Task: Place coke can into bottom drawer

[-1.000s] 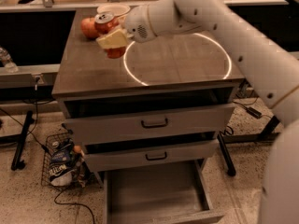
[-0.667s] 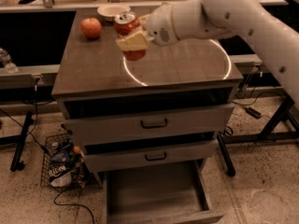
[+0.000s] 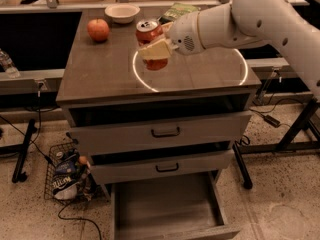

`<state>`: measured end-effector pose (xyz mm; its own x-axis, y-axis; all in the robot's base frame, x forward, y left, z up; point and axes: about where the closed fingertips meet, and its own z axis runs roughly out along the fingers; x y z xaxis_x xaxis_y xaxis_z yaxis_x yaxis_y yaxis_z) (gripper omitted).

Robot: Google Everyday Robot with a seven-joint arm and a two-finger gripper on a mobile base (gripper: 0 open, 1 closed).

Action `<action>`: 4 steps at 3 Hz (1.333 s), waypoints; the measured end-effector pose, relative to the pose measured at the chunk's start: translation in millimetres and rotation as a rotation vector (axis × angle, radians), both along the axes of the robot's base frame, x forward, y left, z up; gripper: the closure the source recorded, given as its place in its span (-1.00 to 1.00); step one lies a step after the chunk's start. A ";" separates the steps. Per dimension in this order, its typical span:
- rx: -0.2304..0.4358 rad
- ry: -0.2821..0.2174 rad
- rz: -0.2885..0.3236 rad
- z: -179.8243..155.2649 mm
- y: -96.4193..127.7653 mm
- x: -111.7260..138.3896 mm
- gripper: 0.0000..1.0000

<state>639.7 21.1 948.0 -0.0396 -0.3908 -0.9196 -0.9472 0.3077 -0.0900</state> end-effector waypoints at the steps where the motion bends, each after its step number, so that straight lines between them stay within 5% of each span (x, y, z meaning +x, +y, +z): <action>1: 0.023 0.022 0.050 -6.4 10.3 -9.1 1.00; 3: 0.069 0.082 0.100 -17.1 -12.9 -94.1 1.00; 4: 0.033 0.124 0.113 -34.6 -35.8 -145.7 1.00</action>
Offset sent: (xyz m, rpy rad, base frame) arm -0.0956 -0.0281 -0.0291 0.0867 0.1123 0.0908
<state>493.9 -14.7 913.4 -0.1106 -0.3692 -0.9227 -0.9792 0.1993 0.0376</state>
